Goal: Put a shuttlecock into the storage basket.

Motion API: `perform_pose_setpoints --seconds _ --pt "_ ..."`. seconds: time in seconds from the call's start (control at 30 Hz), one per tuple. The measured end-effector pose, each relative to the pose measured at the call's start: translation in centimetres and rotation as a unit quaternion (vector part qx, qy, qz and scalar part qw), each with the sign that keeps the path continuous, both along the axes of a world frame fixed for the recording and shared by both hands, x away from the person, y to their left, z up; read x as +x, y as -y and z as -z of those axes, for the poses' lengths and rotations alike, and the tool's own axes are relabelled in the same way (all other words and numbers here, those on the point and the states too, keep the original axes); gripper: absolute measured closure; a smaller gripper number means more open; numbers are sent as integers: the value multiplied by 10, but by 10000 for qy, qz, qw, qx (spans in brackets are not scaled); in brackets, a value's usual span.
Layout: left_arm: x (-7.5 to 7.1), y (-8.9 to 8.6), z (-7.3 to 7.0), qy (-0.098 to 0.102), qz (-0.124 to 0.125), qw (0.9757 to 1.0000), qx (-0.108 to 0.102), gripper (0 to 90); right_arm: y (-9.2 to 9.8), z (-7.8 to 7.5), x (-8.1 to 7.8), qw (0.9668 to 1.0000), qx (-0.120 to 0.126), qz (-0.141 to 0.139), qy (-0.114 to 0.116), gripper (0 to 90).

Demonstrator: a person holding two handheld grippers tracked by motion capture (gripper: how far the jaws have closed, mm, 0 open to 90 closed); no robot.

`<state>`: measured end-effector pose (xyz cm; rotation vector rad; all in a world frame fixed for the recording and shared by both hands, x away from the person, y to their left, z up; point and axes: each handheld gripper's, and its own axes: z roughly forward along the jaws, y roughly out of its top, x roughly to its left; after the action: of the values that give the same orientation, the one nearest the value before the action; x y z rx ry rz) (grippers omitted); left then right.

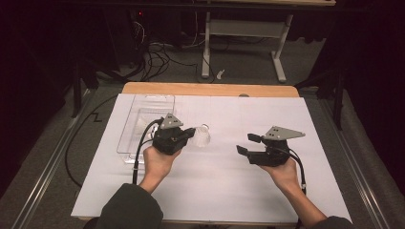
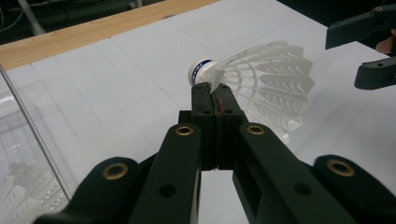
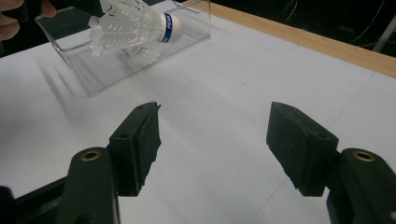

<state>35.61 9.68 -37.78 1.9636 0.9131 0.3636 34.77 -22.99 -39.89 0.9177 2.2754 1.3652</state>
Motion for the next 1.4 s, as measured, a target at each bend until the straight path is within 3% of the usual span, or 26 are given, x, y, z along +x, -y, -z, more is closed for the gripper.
perform_pose_setpoints --seconds 0.77,1.4 --pt "0 -5 -3 -43 -38 10000 -81 900 23 5 -17 9998 55 110 169 336" --pt "0 -21 -9 -74 -151 9997 -169 900 32 8 -26 9996 89 160 229 335"
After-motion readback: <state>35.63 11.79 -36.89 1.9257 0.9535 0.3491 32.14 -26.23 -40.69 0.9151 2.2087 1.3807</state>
